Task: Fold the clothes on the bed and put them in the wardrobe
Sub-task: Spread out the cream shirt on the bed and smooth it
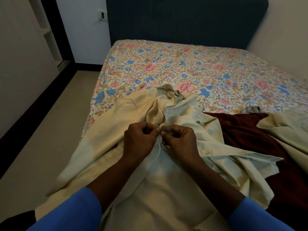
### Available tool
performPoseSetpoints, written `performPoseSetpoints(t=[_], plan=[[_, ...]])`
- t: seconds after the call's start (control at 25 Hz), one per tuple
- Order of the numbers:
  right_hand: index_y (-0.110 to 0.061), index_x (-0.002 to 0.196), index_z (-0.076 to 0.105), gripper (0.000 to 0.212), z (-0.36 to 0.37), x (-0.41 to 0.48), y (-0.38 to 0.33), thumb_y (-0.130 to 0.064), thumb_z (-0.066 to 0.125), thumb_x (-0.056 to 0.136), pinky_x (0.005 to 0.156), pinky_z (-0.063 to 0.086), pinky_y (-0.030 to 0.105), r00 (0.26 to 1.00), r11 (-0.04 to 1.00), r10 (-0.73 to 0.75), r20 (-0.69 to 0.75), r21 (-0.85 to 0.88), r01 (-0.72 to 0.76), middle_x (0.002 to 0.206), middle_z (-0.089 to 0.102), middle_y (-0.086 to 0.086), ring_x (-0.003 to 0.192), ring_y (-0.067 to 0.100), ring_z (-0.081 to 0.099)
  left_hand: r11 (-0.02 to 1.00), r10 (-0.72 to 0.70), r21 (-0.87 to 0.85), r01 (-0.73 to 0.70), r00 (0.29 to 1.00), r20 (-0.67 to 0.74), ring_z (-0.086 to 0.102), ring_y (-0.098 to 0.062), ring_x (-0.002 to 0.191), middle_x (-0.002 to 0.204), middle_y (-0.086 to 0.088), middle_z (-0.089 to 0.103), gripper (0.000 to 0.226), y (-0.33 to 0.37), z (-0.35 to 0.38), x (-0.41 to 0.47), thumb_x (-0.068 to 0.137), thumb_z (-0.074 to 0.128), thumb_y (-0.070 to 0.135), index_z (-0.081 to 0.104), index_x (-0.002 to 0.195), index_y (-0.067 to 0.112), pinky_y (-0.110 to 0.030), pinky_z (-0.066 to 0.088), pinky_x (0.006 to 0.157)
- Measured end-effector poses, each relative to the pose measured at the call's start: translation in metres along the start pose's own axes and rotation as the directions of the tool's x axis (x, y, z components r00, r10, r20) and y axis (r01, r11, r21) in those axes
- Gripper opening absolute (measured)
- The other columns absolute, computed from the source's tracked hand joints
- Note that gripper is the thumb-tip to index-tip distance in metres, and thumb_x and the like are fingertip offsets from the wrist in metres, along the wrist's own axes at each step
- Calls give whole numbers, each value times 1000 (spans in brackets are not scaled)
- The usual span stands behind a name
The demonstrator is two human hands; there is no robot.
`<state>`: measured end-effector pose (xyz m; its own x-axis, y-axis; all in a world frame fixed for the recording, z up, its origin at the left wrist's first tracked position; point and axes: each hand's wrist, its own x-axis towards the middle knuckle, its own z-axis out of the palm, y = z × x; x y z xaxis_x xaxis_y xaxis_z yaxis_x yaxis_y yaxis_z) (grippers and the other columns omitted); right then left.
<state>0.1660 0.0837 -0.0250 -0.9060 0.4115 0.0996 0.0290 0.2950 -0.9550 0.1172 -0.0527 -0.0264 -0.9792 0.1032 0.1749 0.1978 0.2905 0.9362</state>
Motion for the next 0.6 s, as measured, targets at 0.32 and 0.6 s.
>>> performPoseSetpoints(t=[0.32, 0.6], plan=[[-19, 100, 83, 10, -8, 1, -4, -23, 75, 94, 85, 63, 47, 999, 1000, -19, 31, 14, 19, 88, 80, -3, 85, 17, 77, 941, -129, -283, 183, 971, 200, 76, -30, 87, 83, -10, 79, 9, 2, -1, 0, 92, 77, 24, 84, 90, 18, -46, 61, 86], [-8, 90, 80, 3, -6, -1, -9, -8, 77, 90, 82, 64, 44, 974, 958, 227, 1, 180, -224, 84, 78, 12, 83, 31, 77, 998, -1, -61, 3, 999, 34, 70, 5, 70, 74, 13, 73, 5, 10, 9, -11, 87, 80, 19, 81, 92, 17, -8, 49, 59]])
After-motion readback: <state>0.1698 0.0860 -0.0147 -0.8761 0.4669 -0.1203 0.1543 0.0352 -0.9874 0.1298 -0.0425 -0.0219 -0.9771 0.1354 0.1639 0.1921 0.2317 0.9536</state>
